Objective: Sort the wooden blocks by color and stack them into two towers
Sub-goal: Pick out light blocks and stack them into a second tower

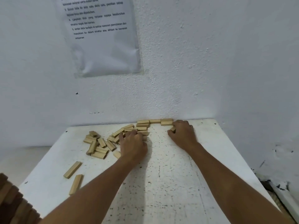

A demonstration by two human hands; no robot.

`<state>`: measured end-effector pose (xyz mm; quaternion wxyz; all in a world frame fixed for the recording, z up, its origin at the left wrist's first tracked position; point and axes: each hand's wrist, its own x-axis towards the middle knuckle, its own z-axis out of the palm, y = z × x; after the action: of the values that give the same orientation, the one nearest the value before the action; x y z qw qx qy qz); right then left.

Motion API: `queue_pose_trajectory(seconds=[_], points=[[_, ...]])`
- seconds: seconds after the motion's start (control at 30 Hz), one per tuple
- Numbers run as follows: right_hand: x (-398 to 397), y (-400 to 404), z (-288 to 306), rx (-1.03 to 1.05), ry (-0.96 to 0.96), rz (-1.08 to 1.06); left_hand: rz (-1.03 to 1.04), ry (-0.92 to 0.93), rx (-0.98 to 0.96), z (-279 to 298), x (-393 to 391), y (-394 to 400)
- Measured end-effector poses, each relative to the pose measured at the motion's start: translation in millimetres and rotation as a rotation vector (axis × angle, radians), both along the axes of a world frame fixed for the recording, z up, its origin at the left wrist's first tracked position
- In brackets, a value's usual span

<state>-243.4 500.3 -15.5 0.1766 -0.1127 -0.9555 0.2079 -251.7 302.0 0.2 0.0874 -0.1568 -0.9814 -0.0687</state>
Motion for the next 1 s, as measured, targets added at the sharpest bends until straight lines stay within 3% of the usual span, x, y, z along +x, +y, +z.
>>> queue_pose_trajectory(seconds=[0.2,0.47,0.77,0.9,1.0], points=[[34.9,-5.4,6.4,-0.162,-0.007,0.068,-0.022,-0.015,-0.010,5.9,13.4,7.3],[115.8,-25.0,18.1,-0.298,-0.079,0.187,-0.149,-0.038,0.174,20.8,51.6,11.5],[209.5,-54.3,40.6,-0.360,-0.003,0.194,-0.324,-0.412,0.393,62.7,128.4,-13.0],[257.7,-62.4,41.5,-0.386,-0.014,0.190,-0.432,-0.589,0.390,73.8,173.3,-28.2],[293.9,-67.2,36.9,-0.416,-0.059,0.185,-0.473,-0.614,0.310,70.3,199.3,-29.9]])
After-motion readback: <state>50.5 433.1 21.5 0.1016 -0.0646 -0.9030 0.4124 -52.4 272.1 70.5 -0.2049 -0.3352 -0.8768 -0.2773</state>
